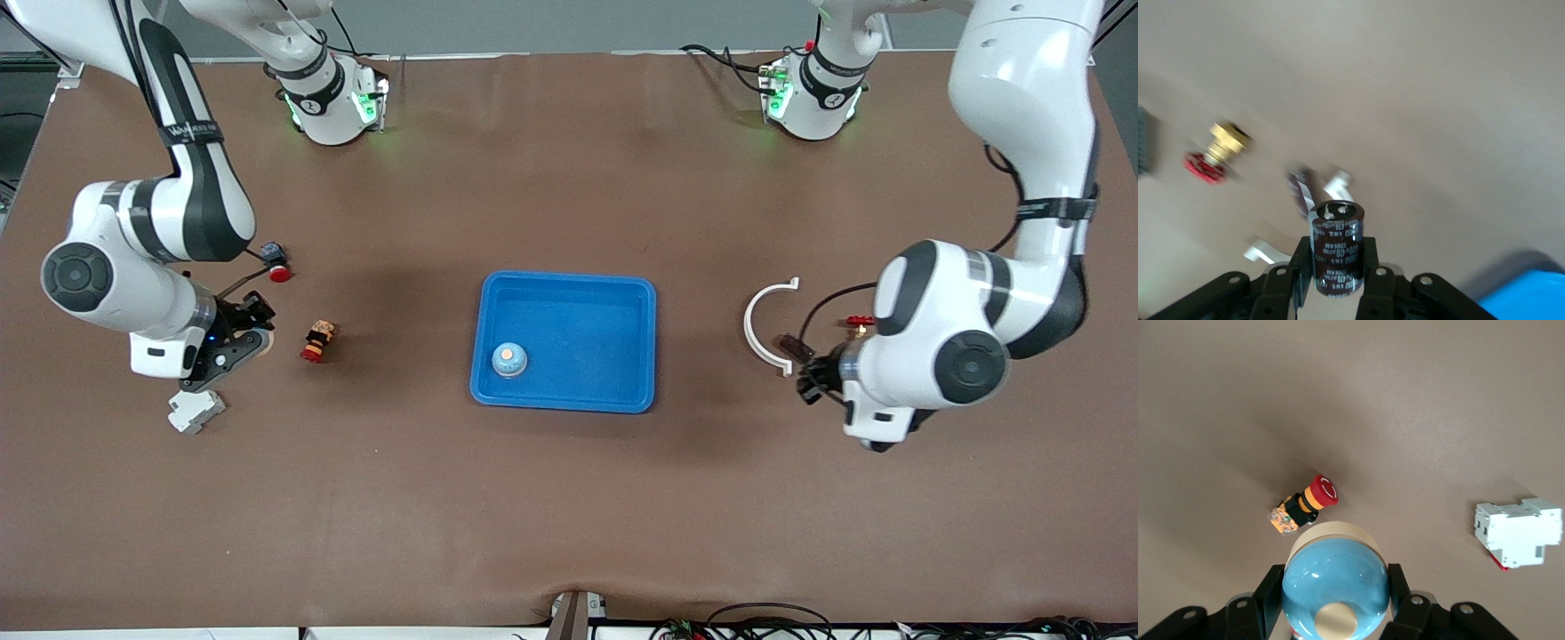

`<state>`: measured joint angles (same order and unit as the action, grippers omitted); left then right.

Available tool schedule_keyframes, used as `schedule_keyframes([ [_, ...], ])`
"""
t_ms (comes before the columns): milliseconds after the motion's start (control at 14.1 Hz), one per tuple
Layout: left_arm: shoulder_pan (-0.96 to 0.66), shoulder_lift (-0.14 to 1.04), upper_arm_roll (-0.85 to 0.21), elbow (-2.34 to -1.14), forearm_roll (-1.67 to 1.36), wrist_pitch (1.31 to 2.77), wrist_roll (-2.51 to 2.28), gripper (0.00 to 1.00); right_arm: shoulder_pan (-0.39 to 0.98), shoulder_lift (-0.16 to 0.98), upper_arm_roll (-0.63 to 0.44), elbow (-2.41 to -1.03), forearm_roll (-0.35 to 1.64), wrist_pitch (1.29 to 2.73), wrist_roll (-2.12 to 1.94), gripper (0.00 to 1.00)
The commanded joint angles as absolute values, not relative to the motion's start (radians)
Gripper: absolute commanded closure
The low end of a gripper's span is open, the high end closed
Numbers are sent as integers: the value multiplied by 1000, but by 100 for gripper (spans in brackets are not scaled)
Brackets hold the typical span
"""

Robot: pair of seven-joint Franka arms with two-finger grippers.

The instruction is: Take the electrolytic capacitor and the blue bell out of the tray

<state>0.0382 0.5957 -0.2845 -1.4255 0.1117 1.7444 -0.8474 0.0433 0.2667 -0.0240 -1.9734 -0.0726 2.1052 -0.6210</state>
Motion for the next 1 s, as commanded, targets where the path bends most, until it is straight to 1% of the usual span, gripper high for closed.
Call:
schedule_keyframes([
  [0,95,552,-293,-1534,213,1740,-740,100,21,258,-5,-2005,-136,2126,-641,95],
  [284,247,568,-295,-1583,218,1749,-478,100,-6,291,-5,-2013,-185,2141,-643,95],
  [426,313,572,-296,-1638,218,1811,-399,100,-8,305,-5,-2034,-204,2167,-643,94],
  [498,331,572,-295,-1675,221,1865,-382,100,-11,307,-5,-2052,-204,2198,-643,94],
  [640,348,572,-291,-1726,222,1928,-353,100,-20,307,-5,-2094,-204,2255,-643,94],
  [924,370,584,-291,-1773,298,2015,-348,100,-28,310,-5,-2158,-207,2374,-644,92],
])
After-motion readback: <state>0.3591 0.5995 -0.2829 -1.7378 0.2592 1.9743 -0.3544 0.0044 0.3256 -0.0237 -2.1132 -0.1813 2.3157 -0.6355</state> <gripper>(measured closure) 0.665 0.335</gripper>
